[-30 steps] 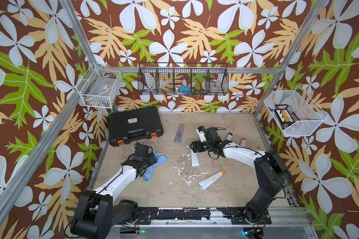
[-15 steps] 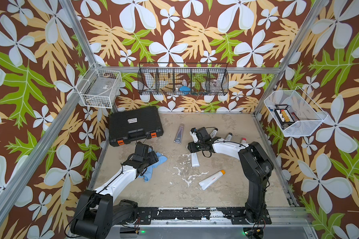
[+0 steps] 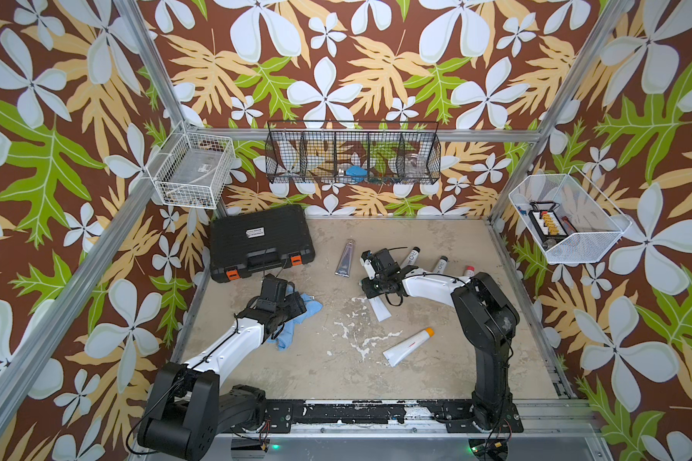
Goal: Wipe the surface of the toothpaste tube
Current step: Move the toothpaste to the center of the board.
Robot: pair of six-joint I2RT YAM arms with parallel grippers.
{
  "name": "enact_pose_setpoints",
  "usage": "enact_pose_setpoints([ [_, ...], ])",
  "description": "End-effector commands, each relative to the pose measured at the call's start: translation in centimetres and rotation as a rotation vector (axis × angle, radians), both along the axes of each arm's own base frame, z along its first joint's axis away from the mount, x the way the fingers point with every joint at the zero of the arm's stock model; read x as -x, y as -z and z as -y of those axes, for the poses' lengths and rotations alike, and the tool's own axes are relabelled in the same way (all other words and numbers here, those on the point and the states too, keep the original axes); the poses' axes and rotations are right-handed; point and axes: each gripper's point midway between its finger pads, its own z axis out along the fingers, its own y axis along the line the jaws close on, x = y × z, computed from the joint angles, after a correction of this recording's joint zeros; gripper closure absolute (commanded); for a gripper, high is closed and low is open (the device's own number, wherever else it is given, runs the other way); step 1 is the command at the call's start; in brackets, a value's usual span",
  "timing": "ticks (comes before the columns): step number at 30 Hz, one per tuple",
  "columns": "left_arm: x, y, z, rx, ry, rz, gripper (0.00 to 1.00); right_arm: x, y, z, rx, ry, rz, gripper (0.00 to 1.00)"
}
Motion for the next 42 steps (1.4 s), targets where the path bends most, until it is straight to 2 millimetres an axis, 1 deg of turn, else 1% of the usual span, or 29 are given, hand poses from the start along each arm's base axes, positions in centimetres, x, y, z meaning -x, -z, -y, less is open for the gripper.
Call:
enact_pose_setpoints([
  [1,-0.2,0.1,0.1,0.01,0.003,0.01,0.22,1.0,0.1,-0.9,0.006,-0.087,-0.003,0.69],
  [3,-0.2,0.2,0.2,0.012,0.003,0.007,0.22,1.9,0.0,-1.5,0.014,-0.146,0.005,0.7],
  [7,-0.1,0.5,0.2,0.014,0.0,0.002,0.22,4.4,-0.2,-2.6,0.049,-0.304,0.049,0.7],
  [13,-0.2,0.7,0.4,0.028,0.002,0.0,0.22,7.1,0.2,-2.4,0.083,-0.497,0.053,0.68],
  [17,-0.3,0.9,0.4,0.027,0.001,-0.004,0.22,8.0,-0.2,-2.5,0.096,-0.61,0.087,0.66],
  [19,-0.3,1.1,0.4,0.028,-0.002,-0.009,0.22,8.1,-0.9,-3.0,0.081,-0.653,0.114,0.62],
  [21,-0.4,1.3,0.5,0.031,-0.003,-0.011,0.22,8.1,-1.4,-3.4,0.068,-0.681,0.133,0.56],
  [24,-0.7,1.5,0.8,0.045,0.001,-0.019,0.22,7.9,-1.7,-3.7,0.073,-0.699,0.125,0.45],
  [26,-0.8,1.5,1.0,0.053,0.004,-0.022,0.22,7.7,-1.5,-3.5,0.096,-0.691,0.112,0.39],
  [29,-1.0,1.1,1.1,0.058,0.006,-0.009,0.26,7.9,-2.0,-2.9,0.101,-0.662,0.109,0.36],
  [32,-1.3,0.7,1.2,0.066,0.01,0.002,0.31,8.5,-2.7,-1.9,0.097,-0.614,0.12,0.3],
  [34,-1.3,0.7,1.3,0.063,0.016,0.003,0.35,9.5,-3.3,-1.6,0.061,-0.586,0.087,0.29],
  [36,-1.4,0.7,1.2,0.059,0.013,0.004,0.37,9.4,-4.1,-1.0,0.043,-0.501,0.095,0.26],
  [37,-1.4,0.8,1.2,0.059,0.013,0.005,0.37,9.6,-4.2,-0.6,0.036,-0.472,0.089,0.24],
  [38,-1.5,0.8,1.3,0.061,0.013,0.009,0.38,10.0,-4.2,-0.2,0.037,-0.457,0.084,0.23],
  [40,-1.7,1.0,1.4,0.064,0.016,0.008,0.4,9.9,-3.8,1.2,0.066,-0.371,0.08,0.2],
  [42,-1.9,1.0,1.6,0.072,0.027,0.005,0.44,10.5,-3.2,2.0,0.064,-0.33,0.053,0.2],
])
